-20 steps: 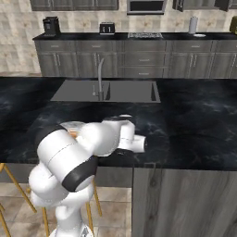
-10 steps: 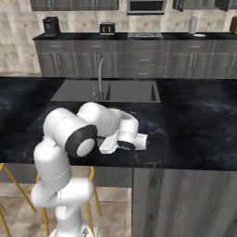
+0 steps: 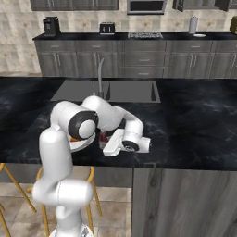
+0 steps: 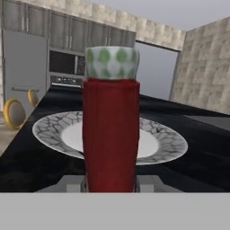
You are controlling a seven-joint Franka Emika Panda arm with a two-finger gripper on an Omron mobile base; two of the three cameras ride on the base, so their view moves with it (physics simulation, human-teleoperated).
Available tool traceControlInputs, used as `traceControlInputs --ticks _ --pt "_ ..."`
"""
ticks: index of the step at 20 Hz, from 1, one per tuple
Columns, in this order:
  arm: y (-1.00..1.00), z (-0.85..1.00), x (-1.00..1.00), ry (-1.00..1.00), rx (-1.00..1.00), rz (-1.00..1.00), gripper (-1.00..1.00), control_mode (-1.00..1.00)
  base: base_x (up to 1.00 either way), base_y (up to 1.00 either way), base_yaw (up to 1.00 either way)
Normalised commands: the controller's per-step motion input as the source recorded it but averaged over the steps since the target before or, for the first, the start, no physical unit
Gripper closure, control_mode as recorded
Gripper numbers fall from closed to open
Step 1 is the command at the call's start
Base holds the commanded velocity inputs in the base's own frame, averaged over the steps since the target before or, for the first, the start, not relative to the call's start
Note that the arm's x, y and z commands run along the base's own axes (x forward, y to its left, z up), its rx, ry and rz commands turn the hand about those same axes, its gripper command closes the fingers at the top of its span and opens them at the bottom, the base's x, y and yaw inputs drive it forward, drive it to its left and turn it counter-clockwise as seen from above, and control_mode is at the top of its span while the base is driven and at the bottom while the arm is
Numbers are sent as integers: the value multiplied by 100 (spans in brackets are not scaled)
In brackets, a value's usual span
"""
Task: Move the hot dog bun to the plate on the dining table and place the condiment next to that plate. Then navigate to the fridge and take the sausage and place it on the plate as well.
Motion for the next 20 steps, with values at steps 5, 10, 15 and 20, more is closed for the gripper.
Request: traceControlInputs --ticks 5,10,15,20 --pt "4 -17 5 0 0 0 100 -100 0 0 0" --pt "15 -10 5 0 0 0 100 -100 0 0 0" --pt "20 -15 0 -2 -3 0 100 -100 0 0 0" --pt "24 -15 -9 -8 -7 0 100 -100 0 0 0"
